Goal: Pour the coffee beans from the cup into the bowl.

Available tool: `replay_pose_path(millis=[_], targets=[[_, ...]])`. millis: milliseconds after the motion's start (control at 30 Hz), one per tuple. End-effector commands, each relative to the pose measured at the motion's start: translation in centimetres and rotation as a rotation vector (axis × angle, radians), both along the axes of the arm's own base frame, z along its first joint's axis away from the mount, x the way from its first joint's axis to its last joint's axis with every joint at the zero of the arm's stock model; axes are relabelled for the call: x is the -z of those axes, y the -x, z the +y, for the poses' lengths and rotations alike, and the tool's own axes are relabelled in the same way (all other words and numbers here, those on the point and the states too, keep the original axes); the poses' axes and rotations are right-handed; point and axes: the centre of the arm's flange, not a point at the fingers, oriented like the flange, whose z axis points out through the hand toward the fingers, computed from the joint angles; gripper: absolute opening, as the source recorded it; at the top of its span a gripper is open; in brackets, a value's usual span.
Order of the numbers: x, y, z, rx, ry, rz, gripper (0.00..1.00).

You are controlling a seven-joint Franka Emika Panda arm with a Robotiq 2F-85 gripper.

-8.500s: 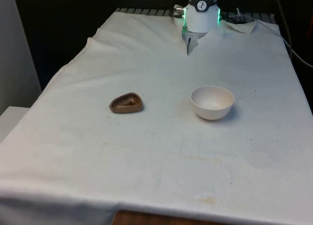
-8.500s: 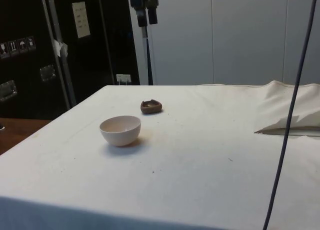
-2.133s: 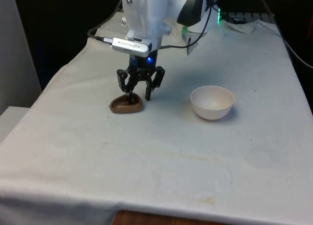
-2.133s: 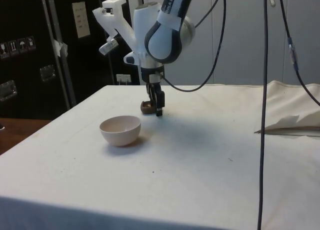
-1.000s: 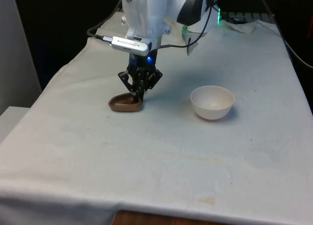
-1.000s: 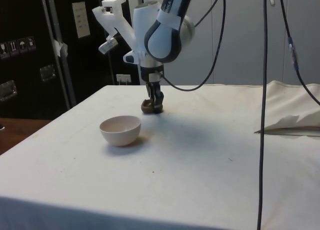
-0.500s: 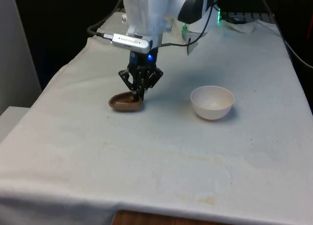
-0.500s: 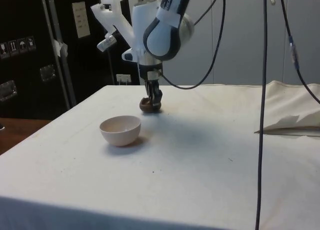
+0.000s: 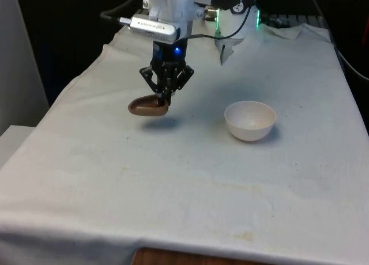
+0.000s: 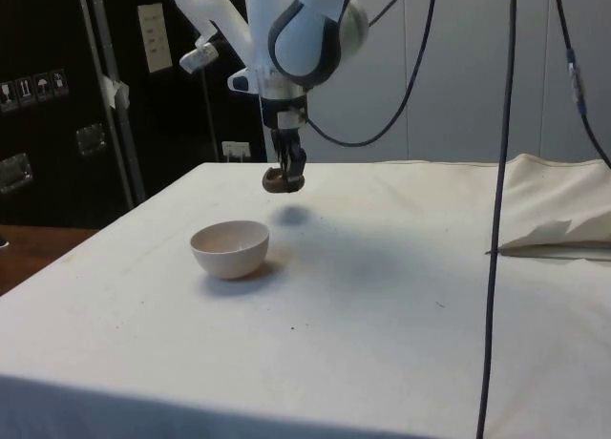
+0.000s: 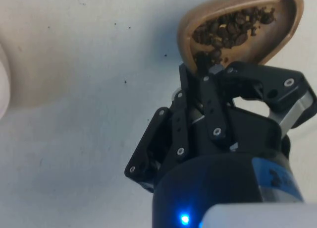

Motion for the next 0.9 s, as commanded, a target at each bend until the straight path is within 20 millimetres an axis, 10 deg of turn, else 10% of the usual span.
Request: replay_pose_path(millis=[0, 867], targets=[[-0.5, 0.1, 0.2, 0.000, -0.005, 0.000, 0.01], [-5.5, -0.5, 4.6, 0.009, -0.042, -0.019, 0.01]])
